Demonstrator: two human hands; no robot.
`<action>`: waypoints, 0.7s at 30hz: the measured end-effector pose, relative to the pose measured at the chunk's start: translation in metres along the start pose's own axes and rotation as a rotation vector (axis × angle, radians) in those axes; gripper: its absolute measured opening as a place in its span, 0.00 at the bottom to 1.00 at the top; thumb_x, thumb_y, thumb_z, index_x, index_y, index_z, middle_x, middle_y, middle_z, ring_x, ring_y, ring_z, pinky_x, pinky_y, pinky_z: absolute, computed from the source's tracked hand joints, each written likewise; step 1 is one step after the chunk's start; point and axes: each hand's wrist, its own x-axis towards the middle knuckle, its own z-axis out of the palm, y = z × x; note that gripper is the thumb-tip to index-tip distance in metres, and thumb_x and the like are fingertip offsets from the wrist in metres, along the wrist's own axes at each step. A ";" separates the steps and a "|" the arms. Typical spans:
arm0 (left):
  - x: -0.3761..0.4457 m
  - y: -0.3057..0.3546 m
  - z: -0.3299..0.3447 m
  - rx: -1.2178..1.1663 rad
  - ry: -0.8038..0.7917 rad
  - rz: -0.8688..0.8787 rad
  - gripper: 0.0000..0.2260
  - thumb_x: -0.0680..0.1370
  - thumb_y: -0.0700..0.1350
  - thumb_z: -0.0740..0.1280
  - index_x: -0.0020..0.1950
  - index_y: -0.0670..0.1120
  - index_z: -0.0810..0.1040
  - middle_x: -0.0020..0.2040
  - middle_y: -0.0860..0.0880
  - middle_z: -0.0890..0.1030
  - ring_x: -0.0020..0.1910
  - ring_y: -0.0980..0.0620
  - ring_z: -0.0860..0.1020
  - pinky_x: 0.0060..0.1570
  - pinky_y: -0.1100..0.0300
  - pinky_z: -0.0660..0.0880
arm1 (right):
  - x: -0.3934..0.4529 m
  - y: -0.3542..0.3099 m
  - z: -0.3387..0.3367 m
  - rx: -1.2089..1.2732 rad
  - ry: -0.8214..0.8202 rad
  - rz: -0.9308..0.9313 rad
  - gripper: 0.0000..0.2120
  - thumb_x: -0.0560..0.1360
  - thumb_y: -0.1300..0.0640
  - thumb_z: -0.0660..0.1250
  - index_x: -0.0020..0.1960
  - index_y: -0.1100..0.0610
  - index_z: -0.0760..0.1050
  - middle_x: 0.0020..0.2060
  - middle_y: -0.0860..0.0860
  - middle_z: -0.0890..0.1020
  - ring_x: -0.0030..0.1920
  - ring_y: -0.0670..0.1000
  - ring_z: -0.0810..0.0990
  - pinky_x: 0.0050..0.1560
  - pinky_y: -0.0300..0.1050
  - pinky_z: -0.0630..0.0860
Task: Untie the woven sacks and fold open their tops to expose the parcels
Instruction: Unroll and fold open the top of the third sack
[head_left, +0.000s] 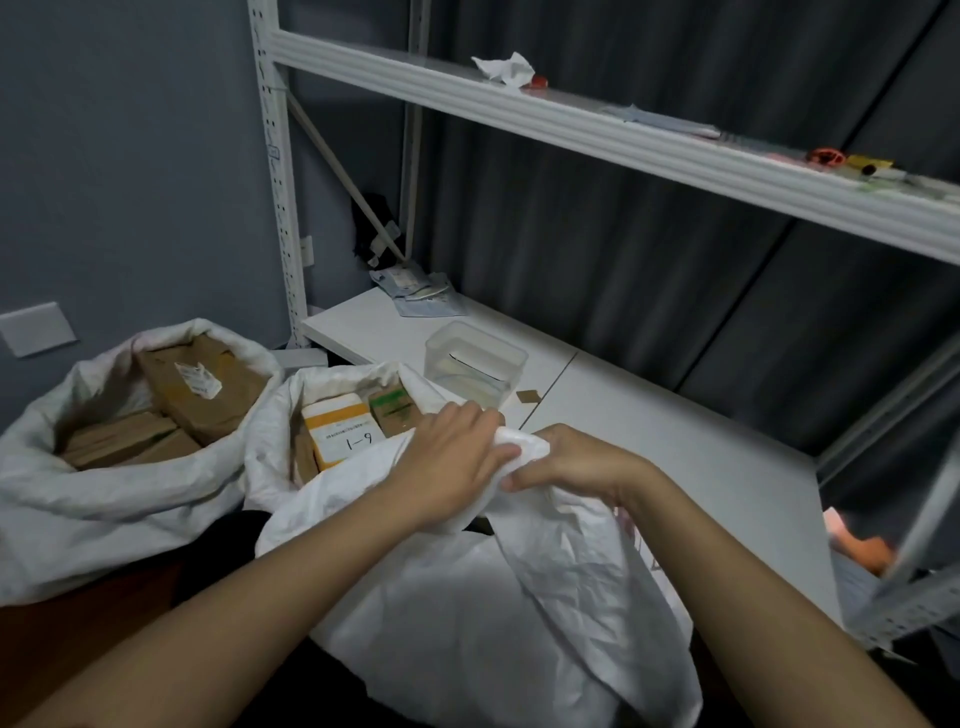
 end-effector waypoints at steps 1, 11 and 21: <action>0.004 -0.001 0.001 -0.004 -0.006 0.021 0.15 0.81 0.56 0.54 0.54 0.46 0.72 0.52 0.47 0.76 0.52 0.46 0.72 0.51 0.53 0.67 | -0.001 -0.001 -0.002 -0.033 -0.010 0.000 0.05 0.69 0.60 0.74 0.40 0.55 0.78 0.34 0.48 0.79 0.35 0.46 0.77 0.35 0.36 0.70; 0.022 -0.005 0.003 -0.017 0.086 0.094 0.21 0.80 0.59 0.50 0.43 0.47 0.74 0.41 0.50 0.76 0.45 0.46 0.76 0.41 0.54 0.66 | -0.010 0.021 0.021 0.123 0.172 0.002 0.10 0.66 0.54 0.76 0.40 0.58 0.79 0.33 0.51 0.78 0.35 0.51 0.74 0.38 0.46 0.67; 0.023 0.003 -0.002 -0.011 -0.008 0.240 0.22 0.80 0.62 0.49 0.43 0.47 0.71 0.39 0.52 0.73 0.42 0.50 0.72 0.39 0.54 0.65 | -0.029 0.030 0.012 -0.040 0.311 -0.010 0.05 0.71 0.58 0.73 0.41 0.58 0.78 0.31 0.46 0.77 0.29 0.43 0.74 0.28 0.33 0.66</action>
